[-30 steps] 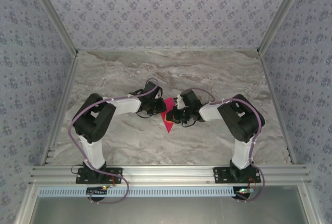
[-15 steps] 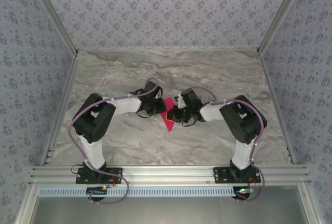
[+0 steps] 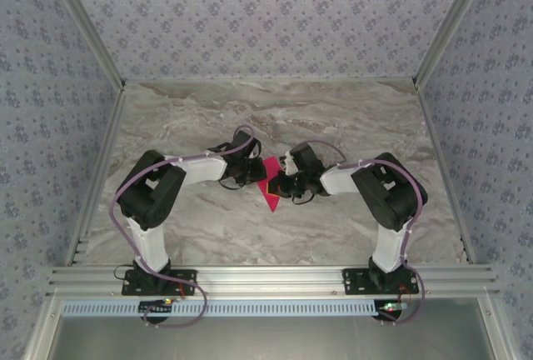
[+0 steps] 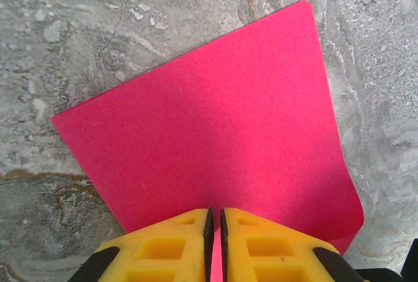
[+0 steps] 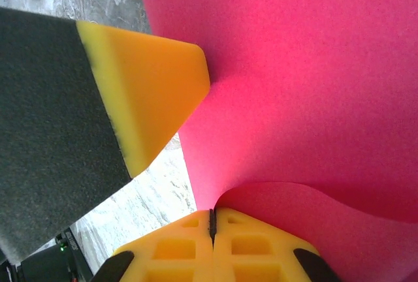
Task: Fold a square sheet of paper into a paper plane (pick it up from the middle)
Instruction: Third fold the triangle at the center of the table.
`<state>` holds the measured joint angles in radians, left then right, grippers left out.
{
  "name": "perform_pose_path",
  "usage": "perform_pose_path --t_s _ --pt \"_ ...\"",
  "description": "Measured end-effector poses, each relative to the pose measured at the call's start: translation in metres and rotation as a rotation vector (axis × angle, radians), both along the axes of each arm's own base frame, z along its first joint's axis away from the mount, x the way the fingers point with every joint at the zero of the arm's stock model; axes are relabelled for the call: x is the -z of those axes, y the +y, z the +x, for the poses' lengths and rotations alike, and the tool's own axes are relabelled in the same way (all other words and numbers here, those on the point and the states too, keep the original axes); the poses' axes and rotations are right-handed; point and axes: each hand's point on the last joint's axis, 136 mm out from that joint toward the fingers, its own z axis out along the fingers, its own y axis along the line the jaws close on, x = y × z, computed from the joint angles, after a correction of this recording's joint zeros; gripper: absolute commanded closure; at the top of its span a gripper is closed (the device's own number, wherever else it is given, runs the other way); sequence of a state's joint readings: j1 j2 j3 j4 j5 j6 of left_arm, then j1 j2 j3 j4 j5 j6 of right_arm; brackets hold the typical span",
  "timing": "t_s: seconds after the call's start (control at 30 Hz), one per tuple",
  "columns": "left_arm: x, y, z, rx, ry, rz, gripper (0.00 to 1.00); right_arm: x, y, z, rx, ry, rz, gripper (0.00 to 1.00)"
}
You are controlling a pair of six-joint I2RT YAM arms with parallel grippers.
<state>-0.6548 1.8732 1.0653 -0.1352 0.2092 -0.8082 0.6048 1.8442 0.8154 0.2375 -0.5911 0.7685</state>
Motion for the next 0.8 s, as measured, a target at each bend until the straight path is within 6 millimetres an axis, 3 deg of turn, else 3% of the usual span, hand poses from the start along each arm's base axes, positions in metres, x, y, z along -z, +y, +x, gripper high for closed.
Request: perform_pose_path --t_s 0.27,0.53,0.8 --pt "0.0 0.0 0.0 0.001 0.0 0.001 0.86 0.0 0.001 0.0 -0.011 -0.002 0.0 0.91" --pt "-0.005 0.011 0.001 -0.02 0.013 0.028 0.81 -0.005 0.007 0.0 -0.037 -0.002 0.022 0.71" --pt "-0.05 0.054 0.015 -0.147 -0.061 -0.01 0.8 -0.009 0.01 -0.001 -0.05 -0.005 0.038 0.66"
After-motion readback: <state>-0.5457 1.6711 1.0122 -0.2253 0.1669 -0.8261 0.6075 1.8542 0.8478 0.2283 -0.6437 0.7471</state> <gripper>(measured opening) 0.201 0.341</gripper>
